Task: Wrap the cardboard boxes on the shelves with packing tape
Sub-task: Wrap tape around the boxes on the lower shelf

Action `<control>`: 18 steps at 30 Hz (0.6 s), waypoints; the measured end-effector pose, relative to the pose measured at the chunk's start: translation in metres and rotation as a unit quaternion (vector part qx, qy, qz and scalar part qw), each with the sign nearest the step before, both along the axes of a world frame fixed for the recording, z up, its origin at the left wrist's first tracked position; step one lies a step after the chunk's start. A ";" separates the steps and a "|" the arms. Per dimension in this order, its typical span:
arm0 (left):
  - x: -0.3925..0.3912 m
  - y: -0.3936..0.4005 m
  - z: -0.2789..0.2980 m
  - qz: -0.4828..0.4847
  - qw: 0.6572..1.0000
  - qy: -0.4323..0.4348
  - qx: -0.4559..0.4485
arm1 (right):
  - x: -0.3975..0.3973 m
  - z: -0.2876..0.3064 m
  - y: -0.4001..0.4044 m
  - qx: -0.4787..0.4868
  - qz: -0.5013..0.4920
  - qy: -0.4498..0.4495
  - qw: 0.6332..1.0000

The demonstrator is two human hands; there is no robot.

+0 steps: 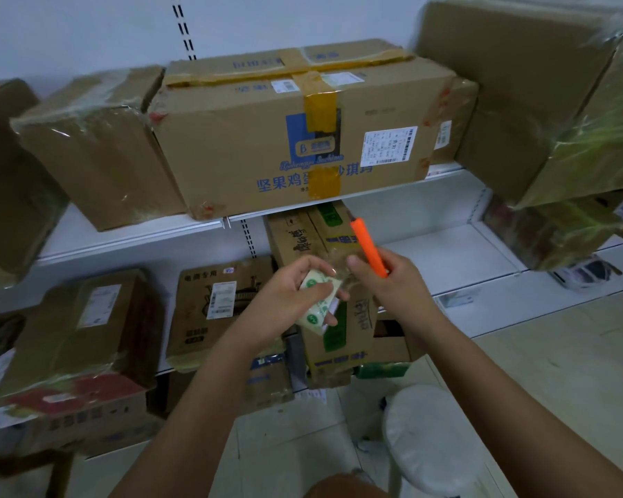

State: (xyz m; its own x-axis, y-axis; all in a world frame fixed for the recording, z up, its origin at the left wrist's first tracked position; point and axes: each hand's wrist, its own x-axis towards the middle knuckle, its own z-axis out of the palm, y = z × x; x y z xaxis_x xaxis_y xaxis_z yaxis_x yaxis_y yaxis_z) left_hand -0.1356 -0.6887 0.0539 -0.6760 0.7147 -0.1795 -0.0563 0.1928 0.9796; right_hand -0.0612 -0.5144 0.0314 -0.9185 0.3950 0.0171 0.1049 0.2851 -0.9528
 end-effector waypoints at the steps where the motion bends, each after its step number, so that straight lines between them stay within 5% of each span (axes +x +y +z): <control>1: 0.000 0.002 0.000 -0.011 1.000 0.005 -0.009 | 0.002 0.002 -0.004 0.003 0.016 -0.007 1.000; 10: -0.005 0.011 0.003 -0.036 0.994 0.069 -0.076 | 0.000 -0.013 -0.010 0.008 -0.135 -0.009 0.991; 12: -0.008 0.003 0.005 -0.059 0.980 0.149 -0.116 | 0.000 -0.016 -0.009 -0.011 -0.157 -0.009 0.987; 15: -0.026 -0.025 -0.002 -0.060 0.897 0.357 -0.253 | 0.001 -0.022 0.013 -0.048 -0.241 -0.003 0.969; 18: -0.037 -0.050 -0.015 -0.032 0.828 0.466 -0.310 | 0.004 -0.031 0.037 -0.078 -0.285 0.003 0.955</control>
